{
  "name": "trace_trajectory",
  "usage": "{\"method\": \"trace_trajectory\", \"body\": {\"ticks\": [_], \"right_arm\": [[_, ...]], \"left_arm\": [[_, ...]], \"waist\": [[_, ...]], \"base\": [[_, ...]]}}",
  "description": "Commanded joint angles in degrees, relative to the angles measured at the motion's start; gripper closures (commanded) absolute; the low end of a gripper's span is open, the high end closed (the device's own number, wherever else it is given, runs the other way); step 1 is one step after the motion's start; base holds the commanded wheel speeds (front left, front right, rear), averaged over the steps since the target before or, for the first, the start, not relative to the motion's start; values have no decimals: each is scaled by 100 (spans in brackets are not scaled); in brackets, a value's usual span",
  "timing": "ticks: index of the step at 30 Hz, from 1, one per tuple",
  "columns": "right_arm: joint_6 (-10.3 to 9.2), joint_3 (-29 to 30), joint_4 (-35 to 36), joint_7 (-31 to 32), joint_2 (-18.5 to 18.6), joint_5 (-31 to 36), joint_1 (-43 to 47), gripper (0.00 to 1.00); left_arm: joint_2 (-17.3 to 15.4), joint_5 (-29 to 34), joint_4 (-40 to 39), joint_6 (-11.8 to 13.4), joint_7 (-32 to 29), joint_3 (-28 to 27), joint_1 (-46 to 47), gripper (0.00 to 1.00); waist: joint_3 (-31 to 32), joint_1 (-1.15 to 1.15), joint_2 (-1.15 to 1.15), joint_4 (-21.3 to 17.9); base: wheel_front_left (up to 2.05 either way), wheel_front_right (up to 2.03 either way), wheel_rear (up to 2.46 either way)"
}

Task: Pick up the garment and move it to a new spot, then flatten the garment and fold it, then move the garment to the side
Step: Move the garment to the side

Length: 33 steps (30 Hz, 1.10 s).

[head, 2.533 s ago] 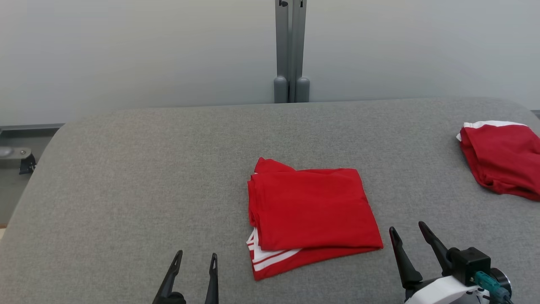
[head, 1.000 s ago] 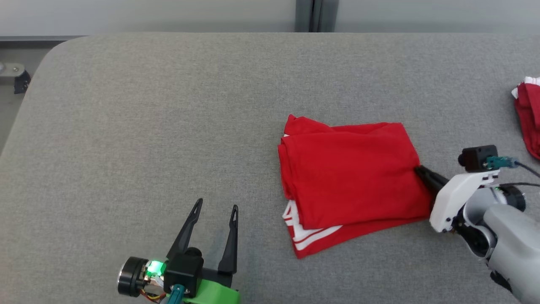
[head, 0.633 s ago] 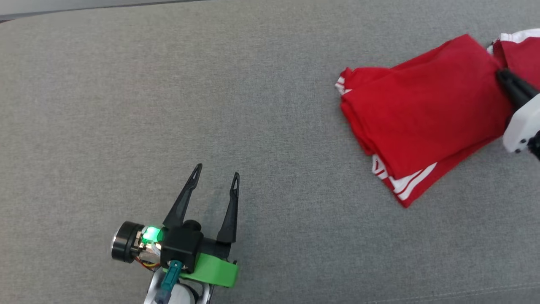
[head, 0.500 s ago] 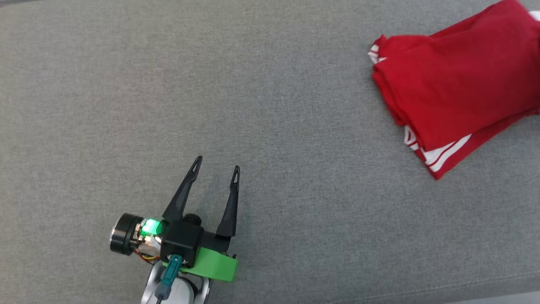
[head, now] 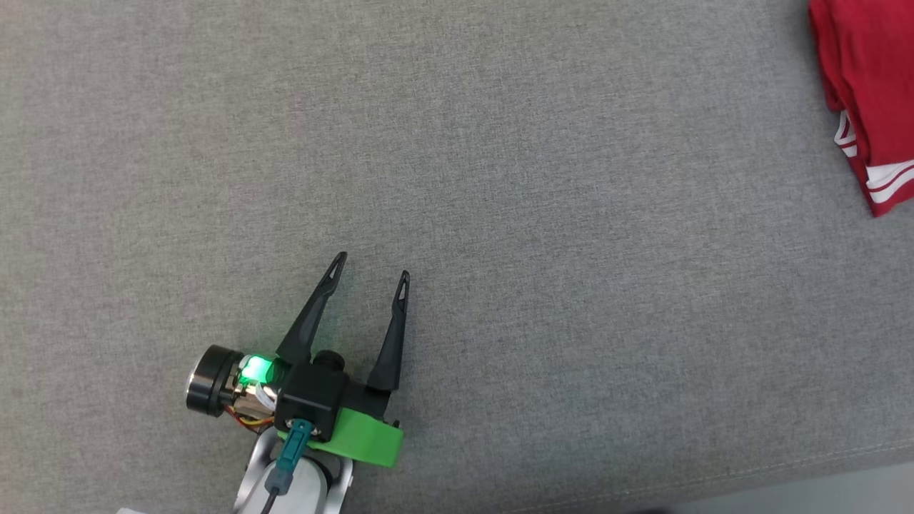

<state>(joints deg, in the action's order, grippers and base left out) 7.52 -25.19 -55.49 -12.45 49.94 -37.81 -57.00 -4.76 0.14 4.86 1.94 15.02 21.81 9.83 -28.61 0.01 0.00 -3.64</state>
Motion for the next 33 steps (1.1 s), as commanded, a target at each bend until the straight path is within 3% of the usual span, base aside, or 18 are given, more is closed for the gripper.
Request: {"method": "trace_trajectory", "body": {"ticks": [1,6,13,18,25,30,33], "right_arm": [[-8,75,-134,-118,-208,253,-51,0],[-7,387,-329,-271,-1082,915,270,0],[-7,962,322,-276,-2228,1018,1321,0],[-7,1164,852,-277,-2823,1269,2129,0],[-7,1561,2035,-277,-3571,1784,3357,0],[-6,2023,3090,-274,-4151,2323,4308,0],[-7,2146,3753,-274,-4320,2523,4861,0]], "left_arm": [[-24,-30,20,-15,20,12,99,0],[9,-87,86,55,20,38,20,0],[68,-236,188,165,19,-44,-292,0],[110,-395,250,236,19,-154,-555,0],[143,-669,234,307,19,-471,-951,0],[163,-844,153,205,19,-646,-1258,0],[171,-834,88,155,19,-733,-1406,0]], "waist": [[97,-1,0,62],[489,-1,0,157],[1257,-1,0,286],[1799,-1,0,370],[2404,-1,0,405],[2755,-1,0,388],[2899,-1,0,376]], "base": [[0,0,0],[0,0,0],[0,0,0],[0,0,0],[0,0,0],[0,0,0],[0,0,0]]}}
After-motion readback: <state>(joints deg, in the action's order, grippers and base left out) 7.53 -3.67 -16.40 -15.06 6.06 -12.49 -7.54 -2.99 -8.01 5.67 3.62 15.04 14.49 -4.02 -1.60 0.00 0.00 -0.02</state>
